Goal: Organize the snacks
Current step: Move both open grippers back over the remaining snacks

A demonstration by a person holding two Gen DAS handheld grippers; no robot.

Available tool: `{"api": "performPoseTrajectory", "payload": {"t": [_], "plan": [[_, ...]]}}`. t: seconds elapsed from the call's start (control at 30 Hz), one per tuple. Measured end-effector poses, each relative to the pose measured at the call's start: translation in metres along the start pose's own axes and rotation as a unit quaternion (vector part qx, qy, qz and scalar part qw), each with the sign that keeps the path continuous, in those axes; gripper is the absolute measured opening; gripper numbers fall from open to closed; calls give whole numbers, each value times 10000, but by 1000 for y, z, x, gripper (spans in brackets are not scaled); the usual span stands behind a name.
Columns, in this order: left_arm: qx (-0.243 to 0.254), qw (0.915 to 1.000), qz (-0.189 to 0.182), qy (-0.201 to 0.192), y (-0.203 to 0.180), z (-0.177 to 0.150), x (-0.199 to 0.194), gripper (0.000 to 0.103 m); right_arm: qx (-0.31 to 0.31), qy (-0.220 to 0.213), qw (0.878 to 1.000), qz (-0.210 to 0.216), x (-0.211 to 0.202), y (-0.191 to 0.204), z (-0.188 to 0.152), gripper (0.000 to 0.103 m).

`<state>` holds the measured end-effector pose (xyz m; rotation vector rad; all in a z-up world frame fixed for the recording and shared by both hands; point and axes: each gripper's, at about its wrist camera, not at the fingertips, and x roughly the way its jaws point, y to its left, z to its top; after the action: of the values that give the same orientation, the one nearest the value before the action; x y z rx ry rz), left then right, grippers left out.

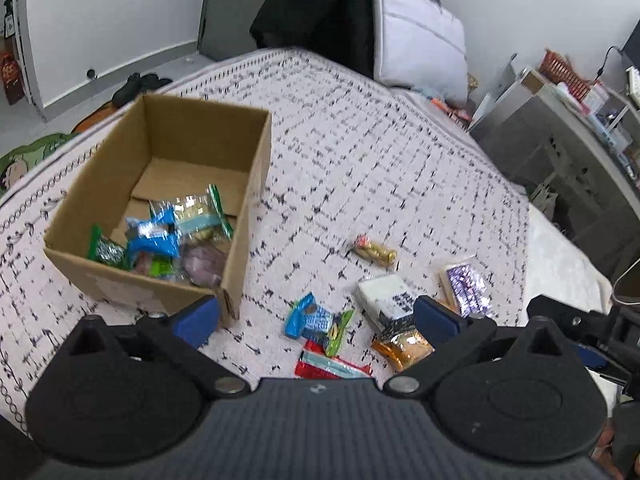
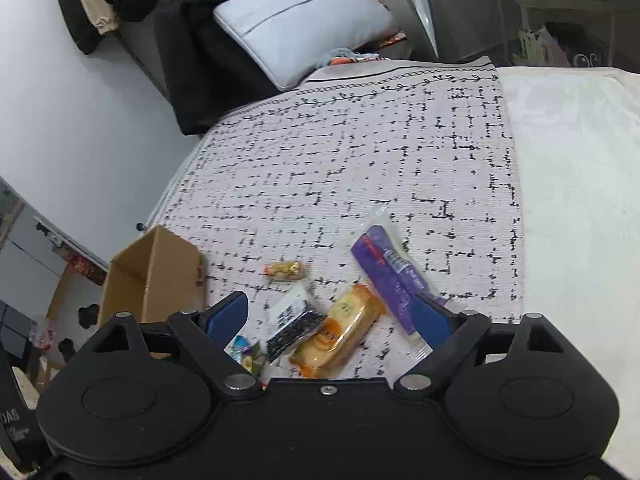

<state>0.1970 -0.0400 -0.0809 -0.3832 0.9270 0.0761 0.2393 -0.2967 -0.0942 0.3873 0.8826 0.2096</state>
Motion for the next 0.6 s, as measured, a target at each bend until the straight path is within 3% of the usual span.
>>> {"api": "performPoseTrajectory", "payload": {"t": [0.37, 0.6], "plan": [[-230, 9994, 119, 232, -8, -16, 44, 100, 80, 280, 9992, -262, 35, -25, 29, 86], [-357, 9986, 258, 281, -10, -21, 68, 84, -344, 546, 9960, -612, 58, -21, 24, 85]]}}
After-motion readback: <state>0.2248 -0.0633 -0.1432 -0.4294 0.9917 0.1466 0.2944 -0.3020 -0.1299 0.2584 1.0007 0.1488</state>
